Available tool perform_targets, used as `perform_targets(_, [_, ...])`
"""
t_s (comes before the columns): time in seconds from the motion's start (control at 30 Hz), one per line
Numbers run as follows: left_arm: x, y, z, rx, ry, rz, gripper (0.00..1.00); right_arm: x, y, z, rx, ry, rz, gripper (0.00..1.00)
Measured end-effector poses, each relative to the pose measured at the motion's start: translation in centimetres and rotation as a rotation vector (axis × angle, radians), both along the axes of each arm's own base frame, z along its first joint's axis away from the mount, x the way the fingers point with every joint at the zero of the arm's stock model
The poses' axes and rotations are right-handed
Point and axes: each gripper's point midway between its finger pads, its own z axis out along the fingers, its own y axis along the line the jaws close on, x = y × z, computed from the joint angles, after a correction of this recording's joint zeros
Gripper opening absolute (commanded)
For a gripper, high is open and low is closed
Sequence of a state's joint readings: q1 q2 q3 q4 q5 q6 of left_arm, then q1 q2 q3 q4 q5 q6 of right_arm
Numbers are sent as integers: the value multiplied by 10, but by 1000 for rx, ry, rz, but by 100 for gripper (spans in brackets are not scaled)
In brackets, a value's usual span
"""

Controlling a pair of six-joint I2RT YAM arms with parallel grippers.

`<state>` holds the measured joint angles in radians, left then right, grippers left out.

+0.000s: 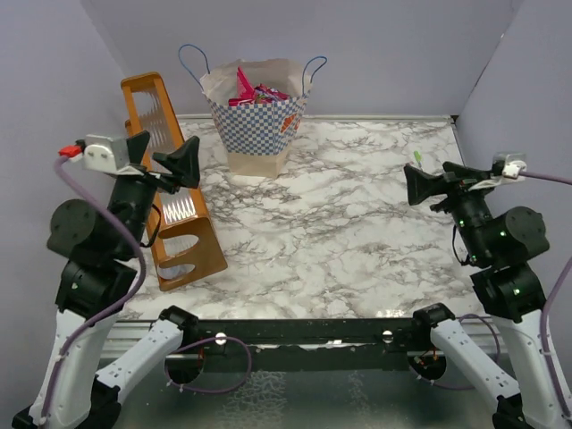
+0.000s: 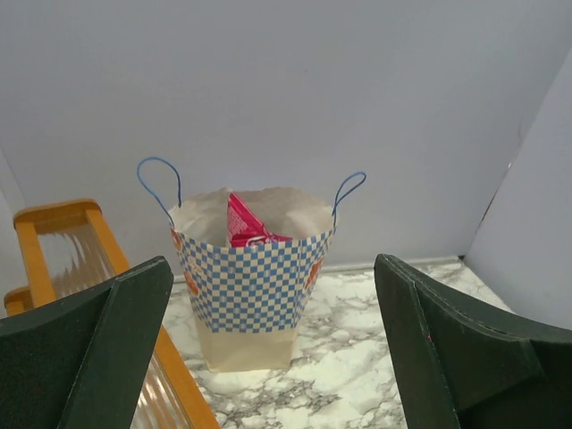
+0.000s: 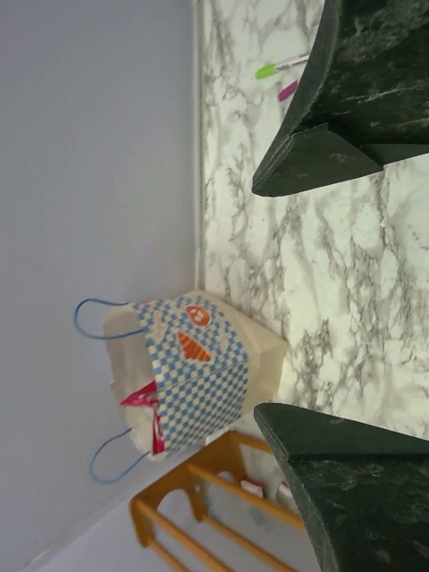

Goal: Take the snacks out of the paper bag
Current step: Move the paper bag to the center of the board.

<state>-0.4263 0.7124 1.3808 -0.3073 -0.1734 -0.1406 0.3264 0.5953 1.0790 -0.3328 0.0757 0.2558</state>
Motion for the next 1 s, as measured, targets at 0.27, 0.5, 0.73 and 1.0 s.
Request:
perform_targets(0.27, [61, -27, -79, 57, 132, 2, 99, 31, -16, -99, -55, 172, -93, 99])
perform_targets(0.5, [97, -48, -143, 107, 225, -30, 97, 35, -30, -140, -40, 254, -143, 99])
perform_targets(0.73, [113, -72, -159, 128, 228, -119, 92, 37, -31, -150, -29, 310, -128, 99])
perform_targets(1.0, [144, -102, -124, 121, 258, -208, 90, 20, -31, -150, 7, 282, -116, 99])
